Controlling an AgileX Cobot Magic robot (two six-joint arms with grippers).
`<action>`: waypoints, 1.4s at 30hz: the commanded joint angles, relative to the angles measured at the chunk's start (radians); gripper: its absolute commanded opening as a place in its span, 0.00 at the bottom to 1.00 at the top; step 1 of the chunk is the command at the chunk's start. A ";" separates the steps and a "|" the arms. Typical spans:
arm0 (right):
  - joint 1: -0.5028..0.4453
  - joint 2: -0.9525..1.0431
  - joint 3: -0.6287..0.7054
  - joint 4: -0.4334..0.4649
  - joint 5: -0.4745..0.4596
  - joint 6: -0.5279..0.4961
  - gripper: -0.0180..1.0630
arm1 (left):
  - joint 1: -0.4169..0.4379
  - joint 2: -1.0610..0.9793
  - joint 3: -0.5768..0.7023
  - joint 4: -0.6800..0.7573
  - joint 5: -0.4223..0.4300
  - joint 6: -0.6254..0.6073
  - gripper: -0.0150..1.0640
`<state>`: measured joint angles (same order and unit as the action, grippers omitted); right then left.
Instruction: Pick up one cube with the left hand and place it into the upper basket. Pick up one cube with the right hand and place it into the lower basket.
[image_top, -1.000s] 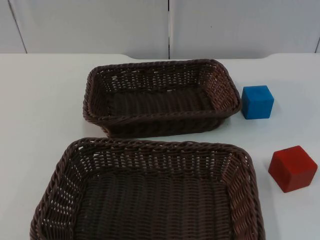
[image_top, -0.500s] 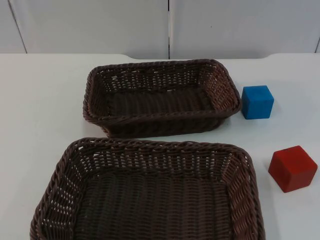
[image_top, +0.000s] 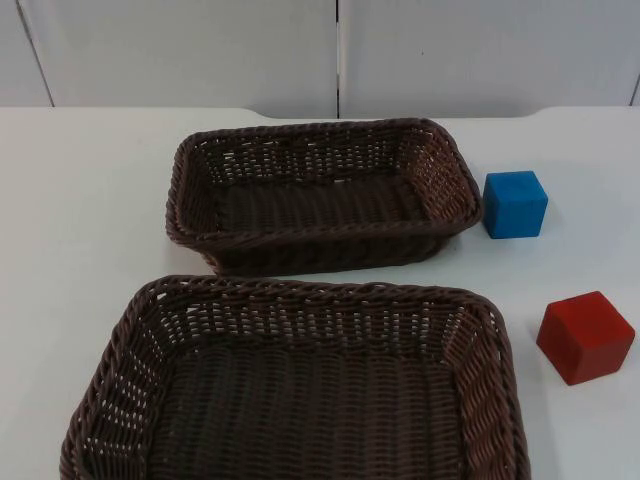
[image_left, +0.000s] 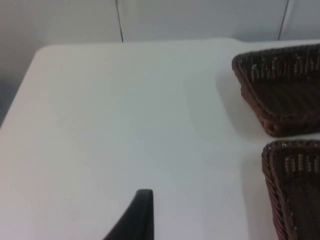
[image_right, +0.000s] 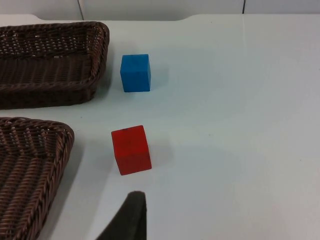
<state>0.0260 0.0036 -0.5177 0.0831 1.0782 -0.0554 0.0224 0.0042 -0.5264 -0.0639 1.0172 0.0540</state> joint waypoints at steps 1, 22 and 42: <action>-0.002 -0.004 0.002 0.004 0.000 -0.011 0.99 | 0.002 -0.004 -0.008 -0.015 -0.027 0.001 0.99; -0.002 -0.004 0.002 0.004 0.000 -0.011 0.99 | 0.002 0.163 -0.008 -0.096 -0.192 0.060 0.99; -0.002 -0.004 0.002 0.004 0.000 -0.011 0.99 | 0.002 0.392 -0.066 -0.270 -0.297 0.252 0.99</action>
<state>0.0260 0.0036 -0.5177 0.0831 1.0782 -0.0582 0.0224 0.3741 -0.5711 -0.3167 0.7412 0.2893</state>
